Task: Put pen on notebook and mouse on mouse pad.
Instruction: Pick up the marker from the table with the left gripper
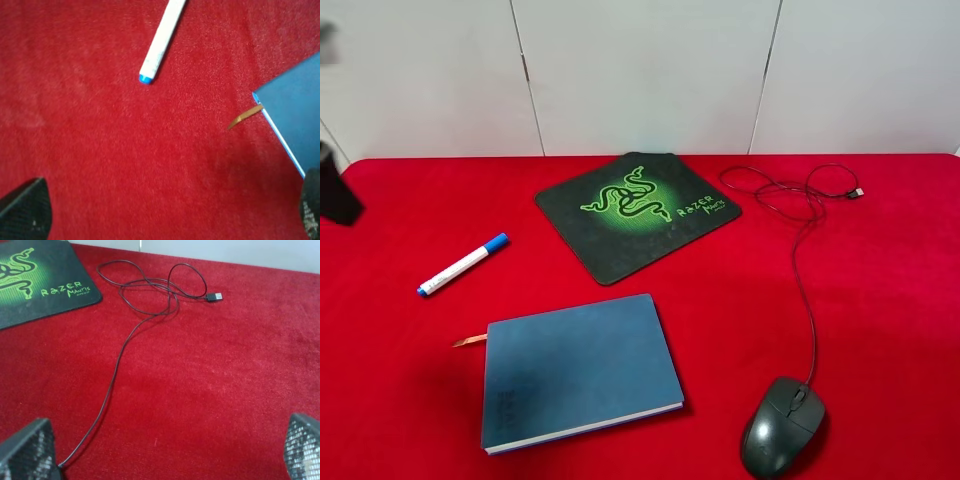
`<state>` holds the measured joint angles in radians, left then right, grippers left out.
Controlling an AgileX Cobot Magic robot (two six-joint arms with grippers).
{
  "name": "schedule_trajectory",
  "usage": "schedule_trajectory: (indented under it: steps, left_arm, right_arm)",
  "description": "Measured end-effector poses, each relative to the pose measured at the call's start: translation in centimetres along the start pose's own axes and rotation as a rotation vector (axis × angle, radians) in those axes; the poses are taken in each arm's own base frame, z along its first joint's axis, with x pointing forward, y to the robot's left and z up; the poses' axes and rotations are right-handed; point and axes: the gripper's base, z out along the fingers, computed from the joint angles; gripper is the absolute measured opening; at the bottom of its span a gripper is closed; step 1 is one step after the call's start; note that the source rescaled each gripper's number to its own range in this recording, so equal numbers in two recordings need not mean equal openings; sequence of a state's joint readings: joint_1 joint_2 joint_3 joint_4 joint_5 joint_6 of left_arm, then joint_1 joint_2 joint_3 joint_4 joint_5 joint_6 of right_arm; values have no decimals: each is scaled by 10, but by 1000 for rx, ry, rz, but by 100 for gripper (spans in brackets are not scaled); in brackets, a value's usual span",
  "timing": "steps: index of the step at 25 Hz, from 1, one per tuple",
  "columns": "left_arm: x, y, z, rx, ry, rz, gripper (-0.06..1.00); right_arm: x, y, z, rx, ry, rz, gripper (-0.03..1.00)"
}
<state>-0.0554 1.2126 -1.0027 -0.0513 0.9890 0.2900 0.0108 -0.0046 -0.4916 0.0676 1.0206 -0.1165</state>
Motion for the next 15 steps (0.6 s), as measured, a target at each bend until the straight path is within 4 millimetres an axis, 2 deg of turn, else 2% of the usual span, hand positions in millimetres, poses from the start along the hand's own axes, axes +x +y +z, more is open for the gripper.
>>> schedule_trajectory:
  steps: [7, 15]
  left_arm:
    - [-30, 11, 66, 48, 135, 73, 98]
    - [-38, 16, 140, 78, 208, 138, 98]
  right_arm:
    - [0, 0, 0, 0, 0, 0, 100]
    - [0, 0, 0, 0, 0, 0, 100]
